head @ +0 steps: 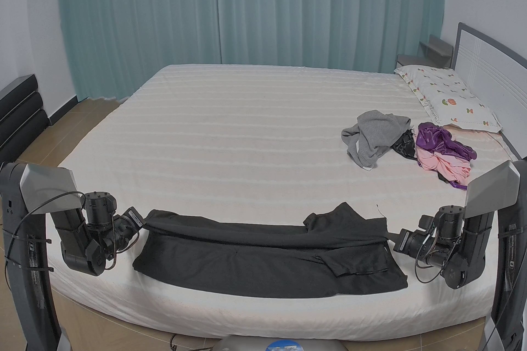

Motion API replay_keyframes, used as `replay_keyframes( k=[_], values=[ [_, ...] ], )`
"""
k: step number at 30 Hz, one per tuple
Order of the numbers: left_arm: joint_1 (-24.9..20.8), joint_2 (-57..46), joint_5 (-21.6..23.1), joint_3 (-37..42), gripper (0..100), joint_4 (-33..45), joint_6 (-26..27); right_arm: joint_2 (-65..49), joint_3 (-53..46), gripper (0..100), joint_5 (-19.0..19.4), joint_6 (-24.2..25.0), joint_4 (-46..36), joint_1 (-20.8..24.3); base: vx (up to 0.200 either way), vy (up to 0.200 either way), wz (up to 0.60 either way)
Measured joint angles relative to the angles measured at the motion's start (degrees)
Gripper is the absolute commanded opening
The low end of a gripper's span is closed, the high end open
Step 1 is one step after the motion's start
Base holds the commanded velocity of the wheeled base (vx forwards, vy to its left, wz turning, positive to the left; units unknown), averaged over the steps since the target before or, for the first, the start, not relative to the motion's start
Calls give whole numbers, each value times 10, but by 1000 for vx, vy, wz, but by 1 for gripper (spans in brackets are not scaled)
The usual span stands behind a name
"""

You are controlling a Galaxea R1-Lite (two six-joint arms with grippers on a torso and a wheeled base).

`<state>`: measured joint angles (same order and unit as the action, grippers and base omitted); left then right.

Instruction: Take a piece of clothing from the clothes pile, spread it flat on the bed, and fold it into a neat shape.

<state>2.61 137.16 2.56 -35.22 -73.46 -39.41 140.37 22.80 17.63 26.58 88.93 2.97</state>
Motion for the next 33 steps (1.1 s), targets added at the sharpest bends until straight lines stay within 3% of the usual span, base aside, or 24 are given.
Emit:
replay_keyframes(
  k=[17,18,19,33],
  values=[
    [15,2,-5,42,0,0,21,3,-57,0,22,-3,1,-17,0,0,0],
    [15,3,-5,44,100,0,24,3,-59,0,23,-3,1,-17,0,0,0],
    [15,4,-5,46,100,0,27,4,-59,100,23,-3,1,-17,0,0,0],
    [12,-8,-2,61,100,-1,29,-34,-32,100,30,3,1,-9,0,0,0]
  ],
)
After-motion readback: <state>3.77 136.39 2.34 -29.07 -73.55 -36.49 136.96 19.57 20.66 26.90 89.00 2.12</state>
